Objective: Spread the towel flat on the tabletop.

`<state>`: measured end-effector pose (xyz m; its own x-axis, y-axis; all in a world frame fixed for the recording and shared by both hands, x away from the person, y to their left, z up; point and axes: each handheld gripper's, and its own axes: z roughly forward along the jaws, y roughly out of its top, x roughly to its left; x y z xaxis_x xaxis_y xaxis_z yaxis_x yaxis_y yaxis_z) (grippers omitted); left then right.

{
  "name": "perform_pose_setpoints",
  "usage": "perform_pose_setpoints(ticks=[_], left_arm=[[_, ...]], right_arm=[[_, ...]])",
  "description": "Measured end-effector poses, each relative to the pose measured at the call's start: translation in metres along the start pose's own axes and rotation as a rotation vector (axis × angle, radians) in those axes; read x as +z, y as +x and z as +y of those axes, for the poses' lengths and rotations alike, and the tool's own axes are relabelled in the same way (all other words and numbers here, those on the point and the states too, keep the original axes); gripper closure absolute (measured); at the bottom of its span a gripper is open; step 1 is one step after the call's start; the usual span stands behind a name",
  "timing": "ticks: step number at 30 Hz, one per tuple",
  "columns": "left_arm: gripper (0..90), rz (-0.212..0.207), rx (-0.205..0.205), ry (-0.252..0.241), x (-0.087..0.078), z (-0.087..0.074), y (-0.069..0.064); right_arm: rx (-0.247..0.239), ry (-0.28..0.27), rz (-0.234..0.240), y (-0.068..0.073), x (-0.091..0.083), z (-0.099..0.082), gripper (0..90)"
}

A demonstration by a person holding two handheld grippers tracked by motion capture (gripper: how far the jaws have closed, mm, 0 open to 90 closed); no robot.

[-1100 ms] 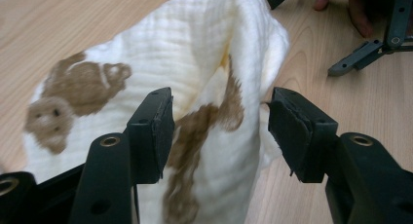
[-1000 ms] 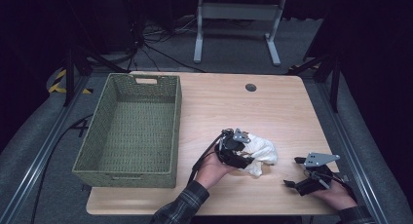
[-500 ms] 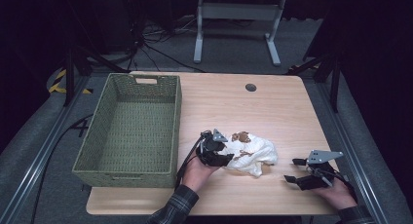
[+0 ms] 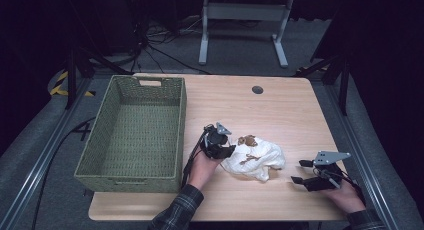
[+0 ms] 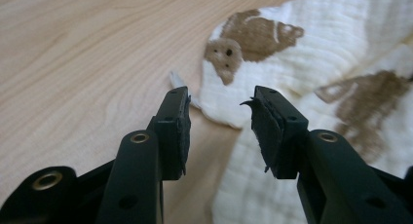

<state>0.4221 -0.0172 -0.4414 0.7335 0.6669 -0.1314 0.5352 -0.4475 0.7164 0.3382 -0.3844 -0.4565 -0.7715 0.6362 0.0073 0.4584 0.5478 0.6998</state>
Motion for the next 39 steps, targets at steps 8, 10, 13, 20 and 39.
perform_pose_setpoints(ticks=[8, 10, 13, 20, 39], left_arm=[[60.2, 0.008, 0.040, 0.052, 0.022, 0.008, 0.001], [60.8, -0.011, 0.037, 0.075, 0.027, 0.007, 0.001], [66.6, -0.015, 0.049, 0.099, 0.030, 0.007, 0.001], [82.7, -0.004, 0.058, 0.099, 0.031, 0.007, 0.002], [83.8, 0.011, 0.079, 0.088, 0.031, 0.006, -0.001]], right_arm=[[0.000, -0.002, 0.000, 0.000, 0.000, 0.000, 27.3], [-0.002, -0.007, 0.003, 0.000, -0.001, 0.000, 31.3], [0.006, -0.021, 0.008, -0.002, -0.004, 0.003, 34.9], [0.032, -0.069, 0.036, -0.008, -0.010, 0.019, 48.0], [0.046, -0.045, 0.196, -0.013, 0.021, 0.061, 79.2]])
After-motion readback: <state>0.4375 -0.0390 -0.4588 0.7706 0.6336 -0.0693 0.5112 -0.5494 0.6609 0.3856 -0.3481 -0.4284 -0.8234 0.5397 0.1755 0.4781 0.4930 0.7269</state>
